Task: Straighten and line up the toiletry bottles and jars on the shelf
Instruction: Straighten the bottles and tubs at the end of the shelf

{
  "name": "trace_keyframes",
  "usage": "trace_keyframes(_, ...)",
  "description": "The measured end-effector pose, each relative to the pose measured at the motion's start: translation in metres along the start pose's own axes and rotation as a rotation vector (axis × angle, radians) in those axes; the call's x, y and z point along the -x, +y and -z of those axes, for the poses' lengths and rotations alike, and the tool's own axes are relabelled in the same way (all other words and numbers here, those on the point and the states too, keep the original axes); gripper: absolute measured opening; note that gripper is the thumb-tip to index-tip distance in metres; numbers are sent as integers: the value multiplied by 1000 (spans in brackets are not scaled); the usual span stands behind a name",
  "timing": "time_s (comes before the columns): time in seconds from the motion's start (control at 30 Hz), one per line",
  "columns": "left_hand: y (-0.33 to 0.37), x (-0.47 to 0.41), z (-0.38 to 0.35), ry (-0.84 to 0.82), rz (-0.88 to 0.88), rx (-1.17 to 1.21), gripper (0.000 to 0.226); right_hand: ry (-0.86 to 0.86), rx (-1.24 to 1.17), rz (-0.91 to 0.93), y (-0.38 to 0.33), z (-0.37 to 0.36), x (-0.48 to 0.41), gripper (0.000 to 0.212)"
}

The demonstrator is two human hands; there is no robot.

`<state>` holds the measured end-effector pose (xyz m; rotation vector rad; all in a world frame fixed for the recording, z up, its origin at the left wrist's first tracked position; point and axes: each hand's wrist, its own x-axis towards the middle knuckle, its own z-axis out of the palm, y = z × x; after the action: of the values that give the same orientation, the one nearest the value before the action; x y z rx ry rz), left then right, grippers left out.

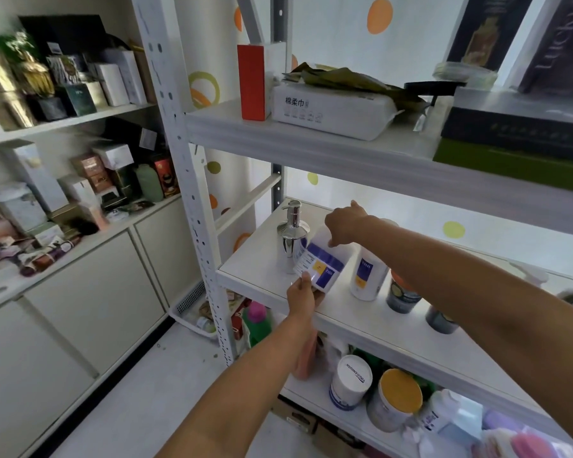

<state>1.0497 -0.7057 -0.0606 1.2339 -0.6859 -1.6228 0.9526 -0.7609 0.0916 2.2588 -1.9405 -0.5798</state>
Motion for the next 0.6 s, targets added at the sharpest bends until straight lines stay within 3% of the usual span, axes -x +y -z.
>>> trace_keyframes(0.3,1,-11,-8,70,122,59,24,168,84,53,3,-7,4,38)
trace_keyframes(0.43,0,-9,-14,55,212,71,27,172,127,77,4,-7,5,41)
trace_keyframes(0.6,10,-15,-16,150,238,-25,23,183,119,93,4,-12,5,46)
